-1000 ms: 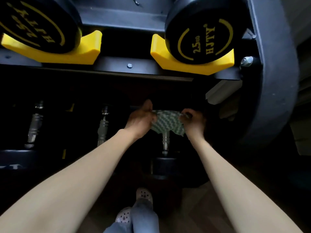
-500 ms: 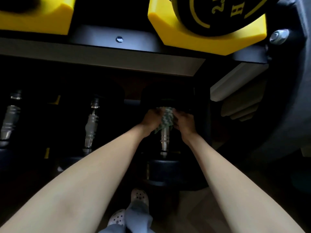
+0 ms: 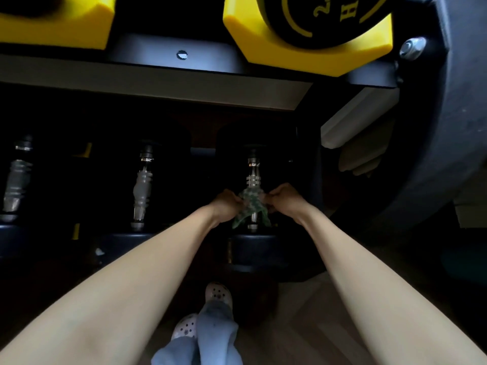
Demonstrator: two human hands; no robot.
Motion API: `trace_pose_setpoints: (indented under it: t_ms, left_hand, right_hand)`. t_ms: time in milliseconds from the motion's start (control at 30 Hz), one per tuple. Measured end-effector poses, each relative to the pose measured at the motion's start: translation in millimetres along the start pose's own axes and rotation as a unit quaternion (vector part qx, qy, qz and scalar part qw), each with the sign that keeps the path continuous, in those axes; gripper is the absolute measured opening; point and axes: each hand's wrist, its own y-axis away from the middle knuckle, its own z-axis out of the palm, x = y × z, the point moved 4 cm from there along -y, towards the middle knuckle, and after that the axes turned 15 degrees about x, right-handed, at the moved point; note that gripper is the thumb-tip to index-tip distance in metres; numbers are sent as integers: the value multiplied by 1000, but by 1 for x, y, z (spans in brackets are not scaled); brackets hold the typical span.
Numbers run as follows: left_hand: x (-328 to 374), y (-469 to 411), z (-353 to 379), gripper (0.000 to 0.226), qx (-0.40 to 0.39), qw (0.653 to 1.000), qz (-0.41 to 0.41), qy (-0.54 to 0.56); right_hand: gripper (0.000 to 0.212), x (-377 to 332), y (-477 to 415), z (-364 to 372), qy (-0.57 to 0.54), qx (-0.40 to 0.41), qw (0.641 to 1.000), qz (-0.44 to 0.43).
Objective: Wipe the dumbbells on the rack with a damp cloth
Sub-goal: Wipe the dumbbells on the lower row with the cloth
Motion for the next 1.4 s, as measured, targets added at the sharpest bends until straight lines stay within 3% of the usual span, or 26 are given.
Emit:
trace_pose_setpoints:
  t_ms: [100, 200, 333, 500, 567, 633, 833, 967, 1033, 1133, 1267, 1333, 1400]
  left_hand:
    - [-5, 12, 0, 38, -27, 998, 0, -52]
    - [1, 23, -4, 22, -66, 990, 36, -121]
    - [8, 36, -15, 20, -92, 979, 78, -167]
    - [23, 57, -33, 42, -109, 975, 97, -167]
    - [26, 67, -42, 29, -106, 979, 89, -152]
    - [32, 80, -52, 18, -98, 979, 94, -150]
    - [33, 116, -64, 22, -76, 981, 95, -154]
    - [24, 140, -61, 25, -105, 975, 71, -181]
    - [21, 147, -62, 26, -94, 977, 56, -184]
    - [19, 142, -90, 15, -5, 994, 37, -106]
    - [19, 123, -142, 16, 62, 992, 101, -52]
    - [17, 112, -155, 6, 46, 987, 135, -68]
    - [16, 106, -158, 22, 19, 980, 162, -117]
  right_hand:
    - [24, 3, 25, -2, 79, -71, 994, -25]
    - [20, -3, 29, -3, 165, -83, 981, -58]
    - [12, -20, 41, -4, 258, -88, 956, -108]
    - [13, -34, 62, -15, 260, -82, 953, -131]
    - [6, -45, 74, -21, 245, -81, 956, -139]
    - [16, -55, 86, -28, 245, -82, 955, -143]
    - [42, -70, 126, -38, 270, -82, 944, -169]
    - [25, -58, 149, -33, 293, -109, 938, -147]
    - [27, -52, 157, -30, 246, -92, 960, -96]
    - [31, -53, 166, -26, 9, -2, 1000, 18]
    - [31, -75, 176, -5, -154, 34, 986, 44]
    - [25, -81, 180, 7, -193, 56, 979, 43]
    - [20, -83, 182, 12, -214, 86, 972, 37]
